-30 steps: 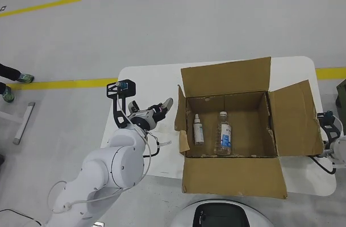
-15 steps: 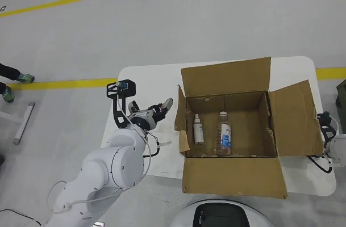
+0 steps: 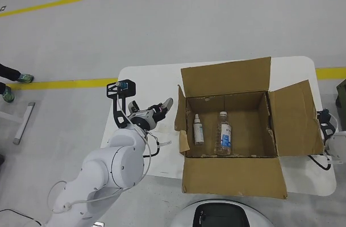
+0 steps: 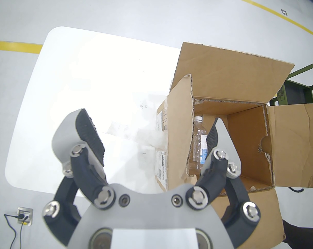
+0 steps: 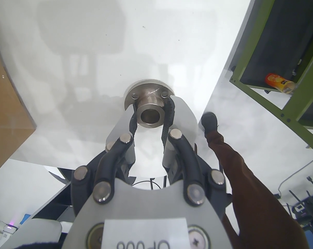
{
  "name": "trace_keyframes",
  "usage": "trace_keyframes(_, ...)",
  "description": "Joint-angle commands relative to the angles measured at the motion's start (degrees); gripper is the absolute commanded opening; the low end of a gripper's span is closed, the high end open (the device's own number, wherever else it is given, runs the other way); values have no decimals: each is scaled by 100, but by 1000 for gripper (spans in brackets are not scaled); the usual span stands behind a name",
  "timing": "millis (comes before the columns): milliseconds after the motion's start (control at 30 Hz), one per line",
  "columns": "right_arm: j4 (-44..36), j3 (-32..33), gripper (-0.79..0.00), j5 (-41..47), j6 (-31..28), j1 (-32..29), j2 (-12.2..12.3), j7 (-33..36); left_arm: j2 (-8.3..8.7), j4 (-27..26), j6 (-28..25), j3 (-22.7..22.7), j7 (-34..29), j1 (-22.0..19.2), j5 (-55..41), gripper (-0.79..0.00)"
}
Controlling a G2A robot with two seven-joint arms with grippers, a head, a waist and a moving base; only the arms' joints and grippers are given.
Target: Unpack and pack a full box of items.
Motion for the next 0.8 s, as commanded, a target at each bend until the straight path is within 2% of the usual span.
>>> trace_keyframes(0, -73, 98, -785, 176, 29, 5, -3, -51, 0, 0, 0, 0, 0, 0, 0, 0)
trace_keyframes(67, -200, 305, -785, 717, 121, 41, -20, -167, 0, 0, 0, 0, 0, 0, 0, 0)
trace_keyframes(333, -870, 1305, -785, 1370, 903, 149, -23, -782, 0, 0, 0, 0, 0, 0, 0, 0)
trace_keyframes(467, -1442, 1858, -785, 2075, 1148, 149, -64, -1422, 0, 0, 0, 0, 0, 0, 0, 0)
trace_keyframes(633, -2143, 2177, -785, 3129, 867, 37, -121, -2036, 0, 0, 0, 0, 0, 0, 0, 0)
trace_keyframes(767, -2518, 1831, -785, 3611, 484, 144, -97, -1990, 0, 0, 0, 0, 0, 0, 0, 0)
